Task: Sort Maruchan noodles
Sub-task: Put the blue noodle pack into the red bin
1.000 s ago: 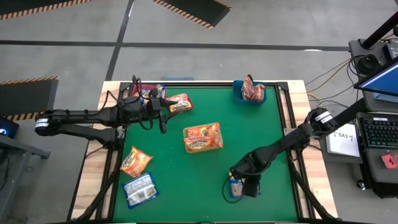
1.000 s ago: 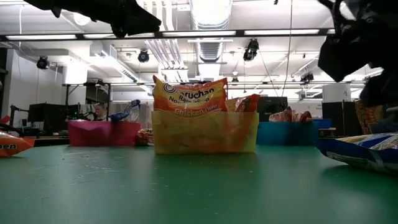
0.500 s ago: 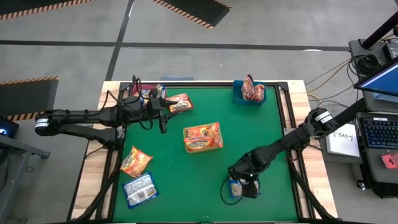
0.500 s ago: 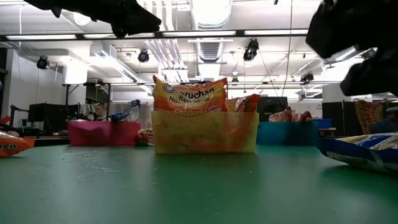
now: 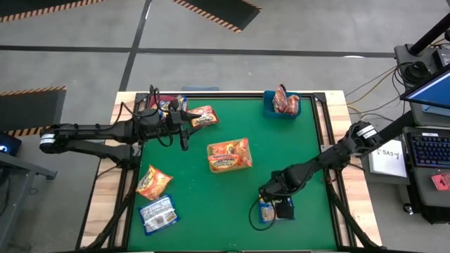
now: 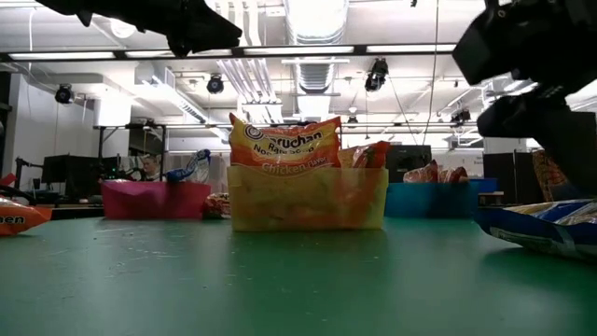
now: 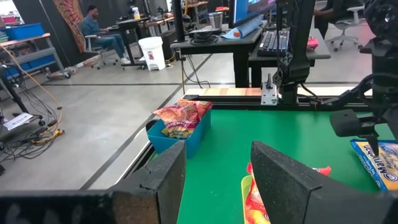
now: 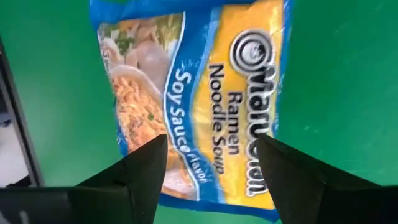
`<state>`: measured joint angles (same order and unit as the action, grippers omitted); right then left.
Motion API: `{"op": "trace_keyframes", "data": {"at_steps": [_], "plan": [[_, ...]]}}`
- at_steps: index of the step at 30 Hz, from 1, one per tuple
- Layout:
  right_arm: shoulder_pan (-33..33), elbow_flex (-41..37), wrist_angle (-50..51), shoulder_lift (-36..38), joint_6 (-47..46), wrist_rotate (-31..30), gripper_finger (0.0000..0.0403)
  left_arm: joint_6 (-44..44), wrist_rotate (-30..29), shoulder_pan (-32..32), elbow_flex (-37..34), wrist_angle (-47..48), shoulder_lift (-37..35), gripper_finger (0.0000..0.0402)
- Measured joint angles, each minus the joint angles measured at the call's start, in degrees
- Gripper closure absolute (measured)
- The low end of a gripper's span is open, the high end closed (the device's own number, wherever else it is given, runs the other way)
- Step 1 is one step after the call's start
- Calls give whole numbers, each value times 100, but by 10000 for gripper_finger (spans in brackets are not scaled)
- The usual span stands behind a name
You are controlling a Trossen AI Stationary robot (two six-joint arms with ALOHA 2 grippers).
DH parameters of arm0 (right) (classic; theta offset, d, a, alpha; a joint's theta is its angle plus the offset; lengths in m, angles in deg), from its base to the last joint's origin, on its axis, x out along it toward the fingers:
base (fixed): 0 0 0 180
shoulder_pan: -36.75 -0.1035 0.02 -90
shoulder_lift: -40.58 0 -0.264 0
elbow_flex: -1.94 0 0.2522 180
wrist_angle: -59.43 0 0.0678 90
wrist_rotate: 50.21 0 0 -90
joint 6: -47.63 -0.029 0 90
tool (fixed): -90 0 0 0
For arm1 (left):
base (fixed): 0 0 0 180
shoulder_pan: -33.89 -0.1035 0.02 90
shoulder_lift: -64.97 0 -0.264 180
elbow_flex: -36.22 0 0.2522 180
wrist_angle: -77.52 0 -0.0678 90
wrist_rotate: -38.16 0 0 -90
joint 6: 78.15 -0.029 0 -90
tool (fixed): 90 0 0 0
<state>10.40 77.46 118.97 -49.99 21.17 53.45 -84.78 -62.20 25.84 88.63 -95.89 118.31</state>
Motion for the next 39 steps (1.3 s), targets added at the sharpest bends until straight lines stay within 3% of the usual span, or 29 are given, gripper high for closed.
{"op": "trace_keyframes", "data": {"at_steps": [9, 26, 31, 39], "plan": [[3, -200, -167, 338, 51, -900, 174, -11, 1, 1, 0, -15, 2, 238], [3, -1758, -2666, 443, -415, -547, 182, -13, 1, 1, 2, -7, 4, 238], [3, -1836, -2736, 452, -444, -571, 218, -13, 1, 2, 2, -7, 4, 238], [3, -1838, -2676, 670, -413, -418, 317, -11, 1, 0, 2, -7, 4, 238]]}}
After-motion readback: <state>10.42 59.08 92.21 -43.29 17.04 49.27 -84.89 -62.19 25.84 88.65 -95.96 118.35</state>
